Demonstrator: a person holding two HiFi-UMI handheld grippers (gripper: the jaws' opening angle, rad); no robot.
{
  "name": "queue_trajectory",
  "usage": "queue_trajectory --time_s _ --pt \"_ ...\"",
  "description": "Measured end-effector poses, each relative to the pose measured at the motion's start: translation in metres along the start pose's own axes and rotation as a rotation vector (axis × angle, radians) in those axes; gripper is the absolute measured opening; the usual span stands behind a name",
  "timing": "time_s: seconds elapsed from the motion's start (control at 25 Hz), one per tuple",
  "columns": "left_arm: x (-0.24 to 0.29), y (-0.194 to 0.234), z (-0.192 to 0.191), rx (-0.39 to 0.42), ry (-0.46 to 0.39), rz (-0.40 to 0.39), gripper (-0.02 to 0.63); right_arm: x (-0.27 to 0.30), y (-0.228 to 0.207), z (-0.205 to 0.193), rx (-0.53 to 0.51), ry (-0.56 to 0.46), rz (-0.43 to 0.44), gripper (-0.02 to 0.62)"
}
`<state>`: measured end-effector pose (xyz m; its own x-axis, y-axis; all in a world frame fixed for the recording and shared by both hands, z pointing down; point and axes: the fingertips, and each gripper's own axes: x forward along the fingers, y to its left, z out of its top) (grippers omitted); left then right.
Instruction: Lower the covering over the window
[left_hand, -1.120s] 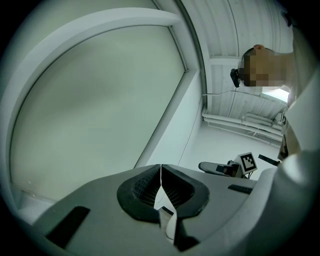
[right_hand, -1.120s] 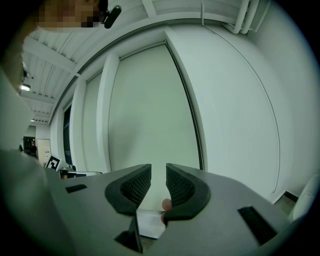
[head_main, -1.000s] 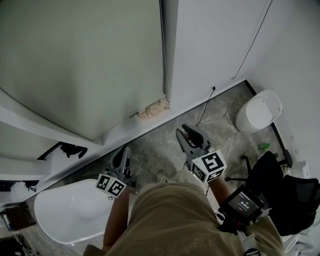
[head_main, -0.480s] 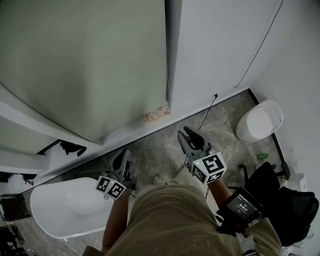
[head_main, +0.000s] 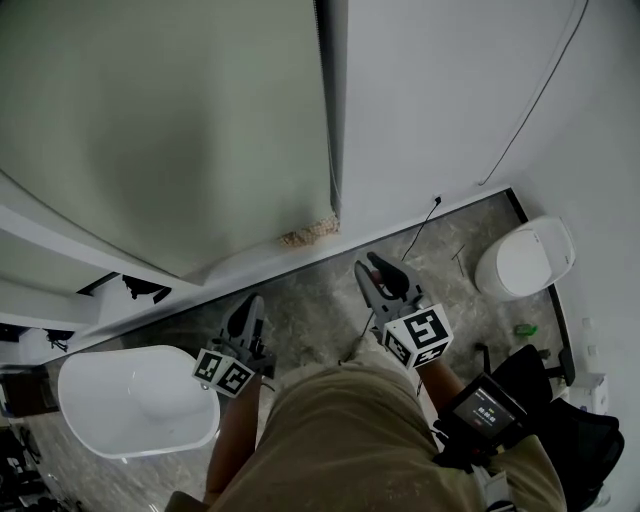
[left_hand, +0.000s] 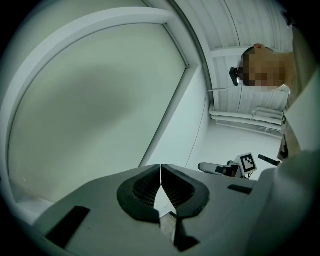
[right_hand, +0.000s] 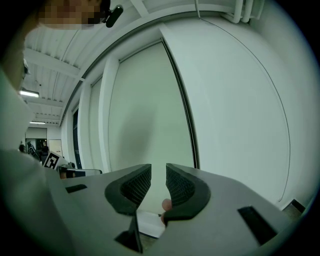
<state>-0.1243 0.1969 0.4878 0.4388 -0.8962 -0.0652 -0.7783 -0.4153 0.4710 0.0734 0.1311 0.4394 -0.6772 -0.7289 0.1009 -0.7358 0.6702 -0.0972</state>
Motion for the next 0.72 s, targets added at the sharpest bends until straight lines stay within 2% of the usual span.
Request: queue_trajectory --time_s 0.08,0.16,0.28,0.36,0.6,0.72 --pt "-0.006 -0.003 0.003 0.005 -0.01 0.008 0.02 -0.001 0.006 0.0 -0.002 -0.002 0.014 0.097" --pt "0.004 -0.004 -0.001 0.01 -0.009 0.019 0.02 0.004 -0.006 -0.003 0.007 0.0 0.025 0.097" --pt "0.067 -0.005 -0.022 0.015 0.008 0.047 0.02 0.024 -0.073 -0.013 0.034 0.014 0.042 0.097" --pt "0.085 -0.01 -0.03 0.017 0.009 0.071 0.02 0.026 -0.094 -0.016 0.042 0.019 0.061 0.097" --pt "0.087 -0.029 -0.042 0.012 -0.016 0.123 0.02 0.016 -0.11 -0.021 0.048 0.03 0.103 0.097" --pt "0.084 -0.037 -0.038 -0.059 -0.055 0.118 0.02 0.017 -0.116 -0.025 0.071 0.043 0.115 0.097"
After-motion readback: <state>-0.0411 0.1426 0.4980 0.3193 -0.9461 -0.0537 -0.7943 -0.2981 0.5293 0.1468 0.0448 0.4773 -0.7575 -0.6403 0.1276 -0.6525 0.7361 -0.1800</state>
